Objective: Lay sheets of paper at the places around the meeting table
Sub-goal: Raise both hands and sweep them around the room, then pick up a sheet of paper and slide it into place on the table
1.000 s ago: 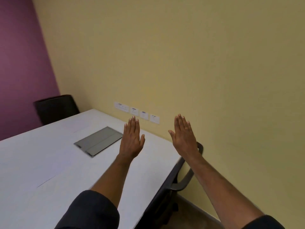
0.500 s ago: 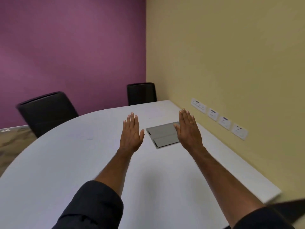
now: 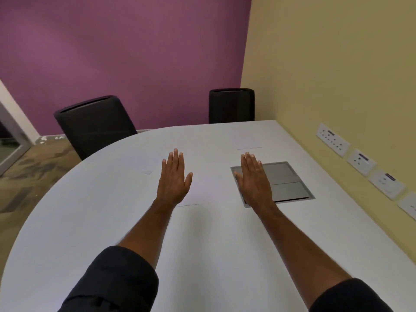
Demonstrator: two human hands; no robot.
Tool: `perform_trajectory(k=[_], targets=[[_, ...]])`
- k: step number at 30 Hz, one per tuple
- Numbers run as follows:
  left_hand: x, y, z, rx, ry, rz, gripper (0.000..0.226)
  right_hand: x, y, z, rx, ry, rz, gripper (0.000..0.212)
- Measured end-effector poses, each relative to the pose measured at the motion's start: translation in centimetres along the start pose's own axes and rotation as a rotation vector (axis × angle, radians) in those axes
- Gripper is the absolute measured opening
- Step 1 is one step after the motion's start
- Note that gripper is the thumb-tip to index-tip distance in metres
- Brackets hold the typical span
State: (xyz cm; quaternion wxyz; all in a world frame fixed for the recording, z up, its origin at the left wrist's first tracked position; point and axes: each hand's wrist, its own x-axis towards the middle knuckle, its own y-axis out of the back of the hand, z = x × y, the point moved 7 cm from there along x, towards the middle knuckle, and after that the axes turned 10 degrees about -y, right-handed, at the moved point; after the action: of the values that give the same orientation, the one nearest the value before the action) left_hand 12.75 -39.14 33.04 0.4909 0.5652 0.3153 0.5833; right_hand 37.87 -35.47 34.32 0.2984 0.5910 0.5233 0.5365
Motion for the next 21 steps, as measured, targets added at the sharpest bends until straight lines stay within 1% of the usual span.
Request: perform_trajectory(k=[2,7,10,13,17,21], targets=[[0.5,-2.1,-1.2,-0.013,0.029,-0.025,0.072,1.4,-2.9,-0.1,0.009,0.010,-0.031,0.067],[3.1,-8.4,-3.6,0.010,0.038,-0.133,0.071,4.0,-10.0,0.3,0.017,-0.002,-0.123,0.068],[5.0,-12.8,-5.8,0.026,0.054,-0.210,0.071,6.2,-14.8,0.8,-0.014,-0.044,-0.176,0.067],[6.7,-17.7,-8.4,0.021,0.046,-0.247,0.071,8.0,-20.0,1.7,-0.039,-0.090,-0.234,0.066],[7.7,-24.6,-12.5,0.016,0.053,-0.298,0.075,8.4,-27.7,4.4,-0.033,-0.205,-0.345,0.066],[6.6,-31.3,-16.0,-0.038,0.118,-0.362,0.091,6.3,-33.7,7.5,-0.014,-0.366,-0.419,0.068]])
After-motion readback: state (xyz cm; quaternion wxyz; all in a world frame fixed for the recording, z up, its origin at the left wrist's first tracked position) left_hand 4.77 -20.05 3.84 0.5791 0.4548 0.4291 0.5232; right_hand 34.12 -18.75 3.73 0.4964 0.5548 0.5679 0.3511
